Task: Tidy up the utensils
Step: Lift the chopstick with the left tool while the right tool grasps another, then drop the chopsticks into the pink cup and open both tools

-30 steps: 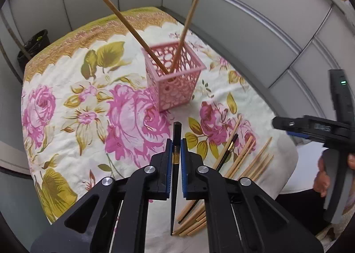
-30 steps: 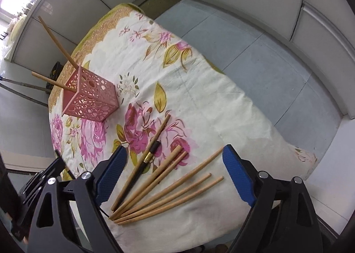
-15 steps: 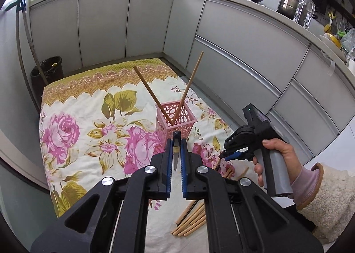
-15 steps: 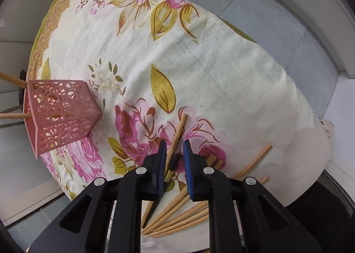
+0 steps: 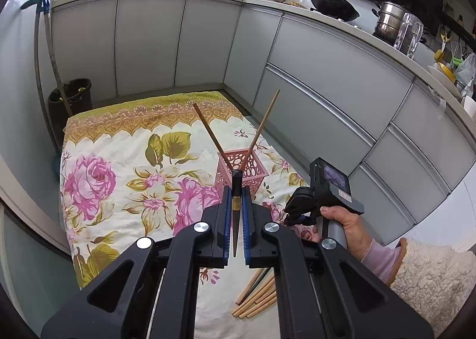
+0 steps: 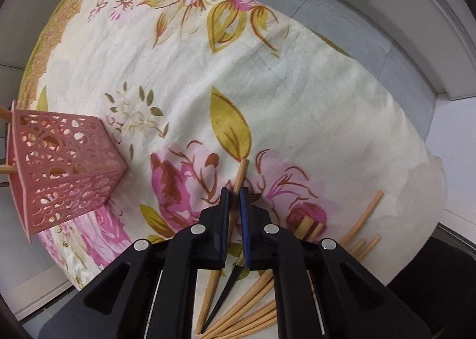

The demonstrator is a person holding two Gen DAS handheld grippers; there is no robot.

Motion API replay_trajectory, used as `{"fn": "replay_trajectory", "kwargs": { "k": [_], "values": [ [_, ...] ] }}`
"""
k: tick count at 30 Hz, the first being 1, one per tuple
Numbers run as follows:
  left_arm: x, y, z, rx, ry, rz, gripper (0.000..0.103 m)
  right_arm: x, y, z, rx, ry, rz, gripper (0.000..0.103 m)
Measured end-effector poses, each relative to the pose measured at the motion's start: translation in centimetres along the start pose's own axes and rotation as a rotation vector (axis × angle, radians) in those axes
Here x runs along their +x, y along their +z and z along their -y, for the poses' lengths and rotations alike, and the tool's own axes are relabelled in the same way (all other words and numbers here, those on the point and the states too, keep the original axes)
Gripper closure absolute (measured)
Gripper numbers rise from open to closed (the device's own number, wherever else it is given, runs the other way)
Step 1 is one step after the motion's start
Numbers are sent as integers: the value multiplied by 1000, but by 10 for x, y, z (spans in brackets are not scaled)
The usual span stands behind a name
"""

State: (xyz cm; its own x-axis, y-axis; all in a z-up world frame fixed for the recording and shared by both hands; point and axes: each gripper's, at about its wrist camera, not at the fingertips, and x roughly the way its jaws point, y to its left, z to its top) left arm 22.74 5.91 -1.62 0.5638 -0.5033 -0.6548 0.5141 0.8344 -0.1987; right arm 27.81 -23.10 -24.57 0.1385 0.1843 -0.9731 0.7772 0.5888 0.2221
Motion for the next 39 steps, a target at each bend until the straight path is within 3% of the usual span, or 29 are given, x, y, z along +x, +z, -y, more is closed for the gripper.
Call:
{"fn": "replay_trajectory", "kwargs": {
  "k": [5, 11, 22, 31, 39],
  "values": [
    [-11, 1, -3, -13, 6, 31, 97, -27, -33, -3, -91, 114, 111, 96],
    [-25, 2, -1, -25, -2, 74, 97, -93, -86, -2, -254, 236, 296, 96],
    [-49, 7, 22, -7, -8, 159, 97, -202, -144, 23, -490, 328, 551, 97],
    [-46, 38, 50, -6, -8, 214, 97, -278, -147, 36, -533, 382, 654, 97],
    [-5, 76, 62, -37, 60, 222, 97, -315, -122, 45, -504, 434, 714, 97]
  ]
}}
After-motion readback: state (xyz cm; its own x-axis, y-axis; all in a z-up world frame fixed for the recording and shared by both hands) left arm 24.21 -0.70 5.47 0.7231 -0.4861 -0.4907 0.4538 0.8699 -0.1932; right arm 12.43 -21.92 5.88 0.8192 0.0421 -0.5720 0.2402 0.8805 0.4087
